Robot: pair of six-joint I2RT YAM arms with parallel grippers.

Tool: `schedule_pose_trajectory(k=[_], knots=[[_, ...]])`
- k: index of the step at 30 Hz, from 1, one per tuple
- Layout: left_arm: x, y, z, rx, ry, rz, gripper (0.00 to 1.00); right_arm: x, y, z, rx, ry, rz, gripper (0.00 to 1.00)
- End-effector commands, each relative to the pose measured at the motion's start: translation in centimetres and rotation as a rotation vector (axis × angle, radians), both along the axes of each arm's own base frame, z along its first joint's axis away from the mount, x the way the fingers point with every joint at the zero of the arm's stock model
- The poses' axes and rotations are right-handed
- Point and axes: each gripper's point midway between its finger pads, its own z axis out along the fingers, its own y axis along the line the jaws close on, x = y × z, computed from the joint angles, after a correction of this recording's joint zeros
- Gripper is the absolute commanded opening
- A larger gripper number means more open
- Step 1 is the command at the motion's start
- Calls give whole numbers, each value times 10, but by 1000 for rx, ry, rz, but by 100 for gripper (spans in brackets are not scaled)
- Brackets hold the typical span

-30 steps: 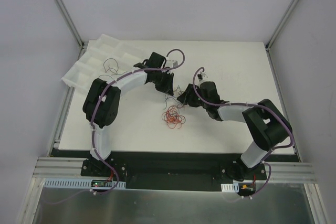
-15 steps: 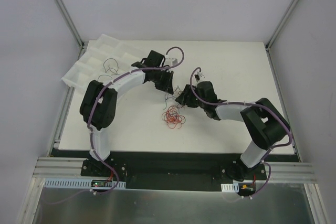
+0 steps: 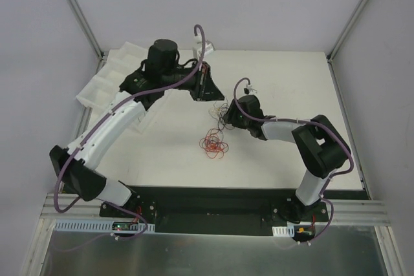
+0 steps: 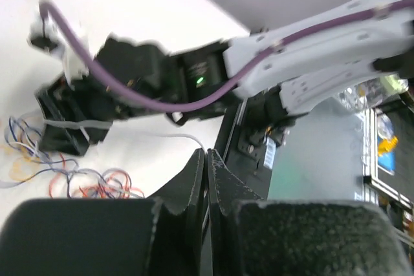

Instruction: Untangle the cables

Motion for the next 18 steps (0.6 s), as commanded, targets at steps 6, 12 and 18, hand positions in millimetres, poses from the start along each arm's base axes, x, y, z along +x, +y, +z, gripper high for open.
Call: schedule_pose_trajectory(k=[6,12,18], knots=[[-32,46,172,-238,-389,173,0,12,-28,-11,-29,68,-170,53],[-37,61,211,-279,-474,243,0,12,-42,-14,-28,87,-241,52],[-29,74,211,-230,-491,328,0,11,-59,-11,-26,87,-306,52]])
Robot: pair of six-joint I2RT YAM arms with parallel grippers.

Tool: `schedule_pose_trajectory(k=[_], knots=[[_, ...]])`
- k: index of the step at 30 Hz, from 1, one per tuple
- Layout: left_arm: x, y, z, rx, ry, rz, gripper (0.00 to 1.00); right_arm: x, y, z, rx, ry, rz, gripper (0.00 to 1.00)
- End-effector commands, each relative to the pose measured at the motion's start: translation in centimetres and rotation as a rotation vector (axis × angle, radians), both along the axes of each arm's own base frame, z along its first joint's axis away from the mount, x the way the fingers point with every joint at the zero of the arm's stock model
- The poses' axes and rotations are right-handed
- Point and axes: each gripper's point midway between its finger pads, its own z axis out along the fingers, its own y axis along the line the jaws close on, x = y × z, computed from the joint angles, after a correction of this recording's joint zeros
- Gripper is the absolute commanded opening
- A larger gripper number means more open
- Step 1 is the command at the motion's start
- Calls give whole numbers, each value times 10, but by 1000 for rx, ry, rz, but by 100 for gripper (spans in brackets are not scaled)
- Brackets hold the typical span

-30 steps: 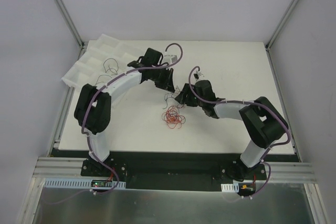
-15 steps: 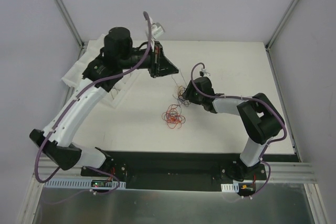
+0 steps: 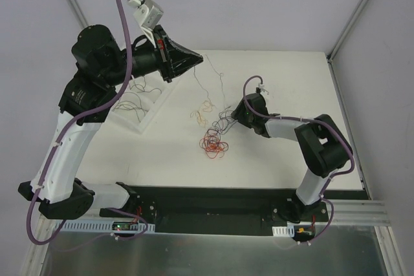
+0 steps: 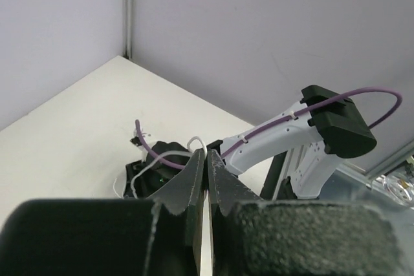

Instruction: Untangle the cables

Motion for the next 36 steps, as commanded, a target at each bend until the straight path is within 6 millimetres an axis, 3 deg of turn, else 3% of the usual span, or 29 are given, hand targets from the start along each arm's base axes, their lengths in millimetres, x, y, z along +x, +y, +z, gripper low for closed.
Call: schedule_pose_trajectory(k=[1,7,9,12,14,19,22,28,33,36], knots=[[7,14,2,19,-11,100,0,-9,-28,-5,-51,37,-92,51],[20,35,-9,57,-12,252,0,-11,-39,3,-83,17,-119,51],[21,41,-6,63,-24,280,0,-13,-32,12,-71,3,-64,53],[18,40,-5,61,-23,266,0,-18,-7,52,-73,-164,108,60],[16,38,-7,63,-15,249,0,-30,3,76,-129,-272,204,71],[18,36,-11,69,-3,246,0,-67,23,127,-161,-436,472,78],[17,32,-7,60,1,222,0,-93,51,162,-131,-599,681,81],[9,29,7,26,-3,186,0,-112,111,246,-52,-862,819,85],[-2,25,21,-8,-1,134,0,-123,138,277,-68,-977,810,85],[-7,23,28,-26,2,106,0,-122,143,284,-66,-1005,765,85]])
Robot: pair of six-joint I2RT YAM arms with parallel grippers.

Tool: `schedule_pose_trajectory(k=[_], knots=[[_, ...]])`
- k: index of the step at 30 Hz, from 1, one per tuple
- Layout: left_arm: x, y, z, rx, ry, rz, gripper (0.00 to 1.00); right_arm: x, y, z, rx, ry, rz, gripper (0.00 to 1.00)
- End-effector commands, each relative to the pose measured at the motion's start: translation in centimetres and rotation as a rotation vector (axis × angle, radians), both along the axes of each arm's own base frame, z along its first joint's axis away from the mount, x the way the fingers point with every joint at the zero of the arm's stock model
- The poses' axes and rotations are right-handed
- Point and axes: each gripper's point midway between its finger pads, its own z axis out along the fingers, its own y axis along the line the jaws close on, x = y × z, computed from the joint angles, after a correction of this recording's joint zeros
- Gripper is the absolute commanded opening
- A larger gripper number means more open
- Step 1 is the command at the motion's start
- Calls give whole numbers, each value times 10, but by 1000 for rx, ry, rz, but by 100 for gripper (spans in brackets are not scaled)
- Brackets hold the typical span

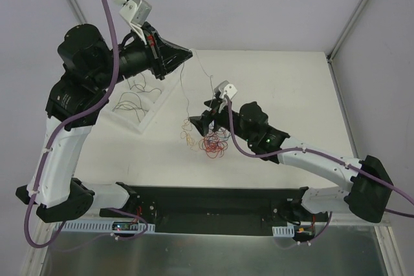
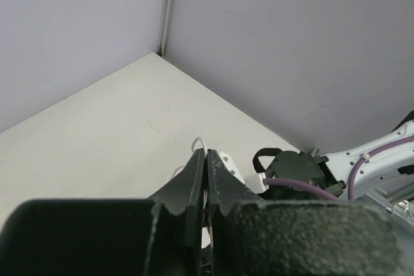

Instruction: Untangle the cables

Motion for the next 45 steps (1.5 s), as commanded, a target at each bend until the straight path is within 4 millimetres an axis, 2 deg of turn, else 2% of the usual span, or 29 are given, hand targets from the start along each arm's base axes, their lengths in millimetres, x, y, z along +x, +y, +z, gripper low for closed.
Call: schedule_pose_trajectory(k=[1,5,8,11,13,15,17,20,23,28,30,33,36,37,39,40,41,42,45], knots=[[-18,-2,26,-64,-27,-68,0,10,8,48,103,-137,-61,85],[-25,-3,34,-88,-20,-95,0,31,6,51,130,-94,-190,82],[-33,-3,46,-116,-22,-126,0,52,8,37,123,-71,-287,76],[-42,-4,67,-161,-48,-158,0,60,28,6,113,-27,-267,68],[-45,-5,86,-195,-85,-183,0,65,40,-29,91,26,-256,62],[-52,-2,108,-231,-143,-195,0,74,35,-71,55,111,-314,59],[-55,2,125,-260,-194,-181,0,87,11,-106,48,191,-413,55],[-52,13,139,-286,-256,-114,0,111,-43,-136,60,305,-580,51],[-39,23,138,-286,-276,-15,0,129,-101,-159,73,404,-748,49],[-25,34,131,-269,-284,89,0,134,-177,-195,59,546,-1001,44],[-23,36,131,-265,-290,108,0,135,-188,-197,98,586,-1024,46],[-17,36,122,-246,-279,127,0,136,-192,-187,79,591,-1008,53],[-5,27,102,-215,-227,122,0,132,-180,-159,-20,567,-865,64],[2,22,93,-201,-203,121,0,129,-169,-147,-74,573,-774,66],[17,11,75,-167,-159,119,0,111,-162,-134,-191,605,-660,70],[22,7,68,-157,-145,116,0,102,-157,-126,-198,606,-603,73],[29,3,61,-145,-129,114,0,91,-158,-126,-208,606,-564,77],[34,-2,55,-134,-114,109,0,83,-154,-114,-193,583,-508,81],[44,-10,44,-116,-86,102,0,56,-155,-93,-205,507,-392,84]])
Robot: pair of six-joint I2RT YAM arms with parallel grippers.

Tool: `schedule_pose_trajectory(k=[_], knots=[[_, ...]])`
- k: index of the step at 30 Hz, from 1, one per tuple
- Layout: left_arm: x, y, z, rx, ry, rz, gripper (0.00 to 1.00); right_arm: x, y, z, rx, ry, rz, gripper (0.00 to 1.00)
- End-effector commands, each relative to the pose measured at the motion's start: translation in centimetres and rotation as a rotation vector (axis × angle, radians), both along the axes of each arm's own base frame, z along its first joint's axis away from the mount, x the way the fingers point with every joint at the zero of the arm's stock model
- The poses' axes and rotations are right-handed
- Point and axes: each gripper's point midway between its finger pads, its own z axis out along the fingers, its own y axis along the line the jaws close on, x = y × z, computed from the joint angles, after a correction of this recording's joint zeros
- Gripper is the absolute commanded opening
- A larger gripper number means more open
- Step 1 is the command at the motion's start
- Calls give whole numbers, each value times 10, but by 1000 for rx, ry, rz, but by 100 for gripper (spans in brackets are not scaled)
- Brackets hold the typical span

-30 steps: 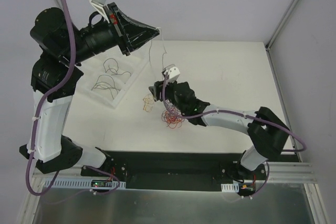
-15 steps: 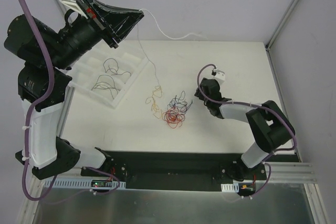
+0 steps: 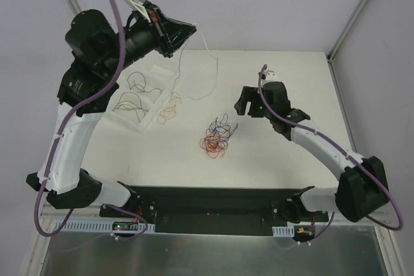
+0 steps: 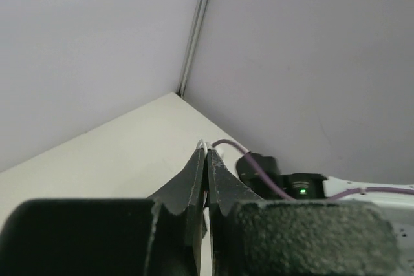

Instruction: Untangle the cables

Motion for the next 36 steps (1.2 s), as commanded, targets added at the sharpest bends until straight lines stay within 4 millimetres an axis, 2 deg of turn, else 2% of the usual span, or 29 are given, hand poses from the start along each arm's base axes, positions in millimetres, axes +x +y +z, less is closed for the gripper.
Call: schedule_pose_trajectory(k=[1,4,9,11,13,17,20,23,25,27,29,31,33,35,36], knots=[[16,-12,-8,8,6,-7,0,-57,4,33,-26,-53,274,85],[18,-19,-12,10,24,-36,0,-80,12,72,-27,-208,371,88],[19,-21,-18,13,45,-46,0,-120,46,143,67,-454,520,90],[19,-21,-19,13,52,-46,0,-125,60,163,102,-504,546,90],[18,-21,-19,9,56,-50,0,-126,73,180,121,-538,565,89],[15,-22,-16,-6,66,-64,0,-110,94,202,115,-552,528,87],[12,-26,-14,-16,77,-90,0,-84,101,211,95,-576,379,81],[6,-27,-8,-32,75,-114,0,-66,116,208,95,-579,330,71],[3,-25,-2,-42,67,-121,0,-53,133,195,98,-579,329,56],[1,-24,5,-56,61,-118,0,-40,151,172,122,-568,321,40],[-2,-23,14,-77,50,-122,0,-32,174,137,148,-522,350,26],[-6,-24,22,-96,45,-145,0,-25,195,106,158,-460,379,19],[-9,-25,28,-110,38,-162,0,-20,198,79,128,-398,357,22],[-9,-26,28,-108,36,-166,0,-16,177,58,81,-343,256,33],[-8,-26,28,-104,33,-164,0,-17,164,54,60,-323,214,36]])
